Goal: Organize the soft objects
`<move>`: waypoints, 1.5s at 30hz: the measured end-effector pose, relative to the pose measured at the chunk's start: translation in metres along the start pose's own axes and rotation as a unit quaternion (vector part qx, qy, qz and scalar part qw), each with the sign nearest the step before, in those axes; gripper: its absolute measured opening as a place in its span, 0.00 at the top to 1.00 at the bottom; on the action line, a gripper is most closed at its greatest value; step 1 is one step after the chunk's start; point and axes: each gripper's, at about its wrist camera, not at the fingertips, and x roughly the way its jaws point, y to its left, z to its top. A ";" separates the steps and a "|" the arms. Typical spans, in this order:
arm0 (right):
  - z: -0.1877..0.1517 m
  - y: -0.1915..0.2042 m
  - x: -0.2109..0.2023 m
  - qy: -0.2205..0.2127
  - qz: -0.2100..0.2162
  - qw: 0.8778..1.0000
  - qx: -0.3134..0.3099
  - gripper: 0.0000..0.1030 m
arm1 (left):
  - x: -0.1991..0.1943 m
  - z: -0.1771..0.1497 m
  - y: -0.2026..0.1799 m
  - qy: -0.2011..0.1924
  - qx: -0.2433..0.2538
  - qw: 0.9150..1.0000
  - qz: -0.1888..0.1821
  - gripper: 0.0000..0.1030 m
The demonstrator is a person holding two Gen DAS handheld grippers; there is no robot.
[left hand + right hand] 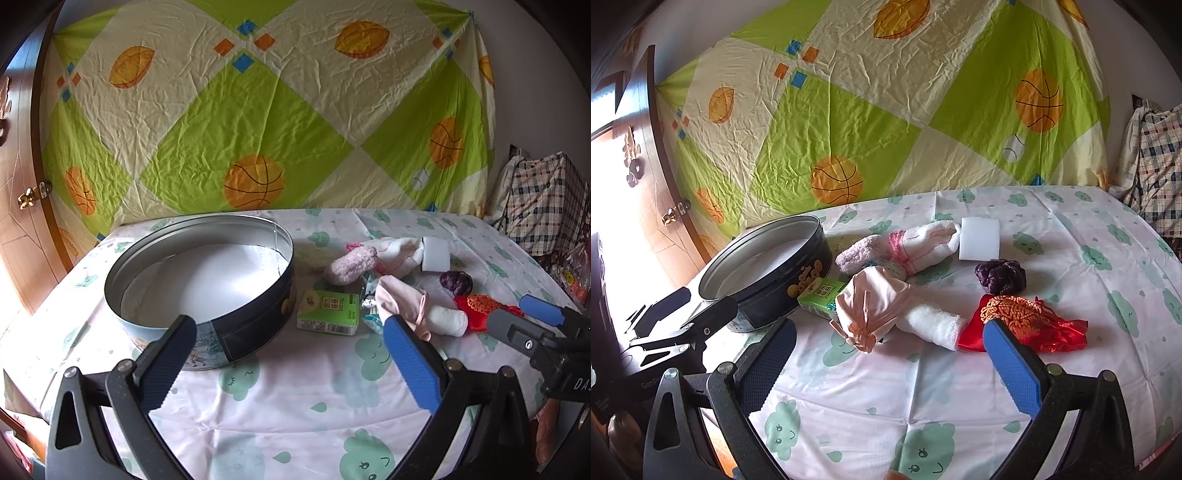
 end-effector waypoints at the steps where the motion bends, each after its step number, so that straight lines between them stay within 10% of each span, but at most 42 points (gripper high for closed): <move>1: -0.001 -0.001 0.001 0.001 0.000 1.000 0.001 0.01 | 0.001 -0.001 0.000 0.002 -0.001 1.000 -0.001 0.00; 24: -0.012 -0.091 0.025 0.004 -0.125 0.991 0.044 0.01 | 0.080 0.003 -0.081 0.045 0.066 0.994 -0.079 0.04; 45: -0.004 -0.109 0.075 0.106 -0.139 0.984 0.040 0.01 | 0.120 0.011 -0.088 0.101 0.053 0.982 -0.152 0.86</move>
